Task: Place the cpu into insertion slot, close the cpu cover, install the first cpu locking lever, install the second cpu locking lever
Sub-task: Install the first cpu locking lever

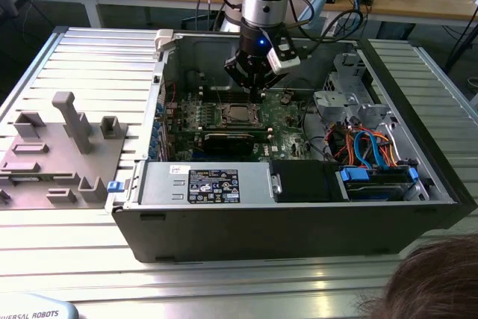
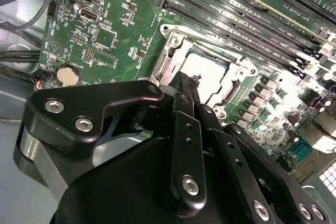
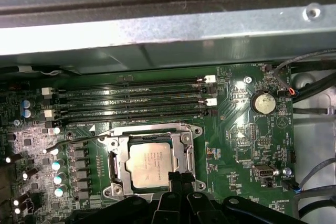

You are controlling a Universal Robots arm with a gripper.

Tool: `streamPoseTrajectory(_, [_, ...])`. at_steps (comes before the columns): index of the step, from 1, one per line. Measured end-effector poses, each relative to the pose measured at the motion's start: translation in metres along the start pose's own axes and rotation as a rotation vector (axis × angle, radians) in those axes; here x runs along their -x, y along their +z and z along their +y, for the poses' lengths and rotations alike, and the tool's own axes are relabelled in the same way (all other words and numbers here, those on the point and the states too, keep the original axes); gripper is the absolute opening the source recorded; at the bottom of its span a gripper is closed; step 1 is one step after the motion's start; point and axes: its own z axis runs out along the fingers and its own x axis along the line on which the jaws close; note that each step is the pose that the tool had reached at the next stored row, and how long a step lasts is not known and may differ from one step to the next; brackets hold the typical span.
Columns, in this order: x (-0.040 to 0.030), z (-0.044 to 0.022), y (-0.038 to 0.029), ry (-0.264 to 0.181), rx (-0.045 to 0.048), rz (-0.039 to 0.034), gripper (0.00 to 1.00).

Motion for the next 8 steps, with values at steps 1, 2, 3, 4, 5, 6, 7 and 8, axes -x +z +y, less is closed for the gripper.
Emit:
streamPoseTrajectory(1, [0.0,0.0,0.0,-0.001,0.0,-0.0001,0.11])
streamPoseTrajectory(2, [0.0,0.0,0.0,-0.002,0.0,-0.0001,0.11])
streamPoseTrajectory(3, [0.0,0.0,0.0,-0.003,0.0,-0.0002,0.11])
streamPoseTrajectory(4, [0.0,0.0,0.0,-0.004,0.0001,-0.0003,0.11])
streamPoseTrajectory(5, [0.0,0.0,0.0,-0.005,0.0001,-0.0003,0.11])
streamPoseTrajectory(6, [0.0,0.0,0.0,-0.006,0.0001,-0.0004,0.11])
streamPoseTrajectory(7, [0.0,0.0,0.0,-0.007,0.0001,-0.0004,0.11])
streamPoseTrajectory(8, [0.0,0.0,0.0,-0.008,0.0001,-0.0004,0.11])
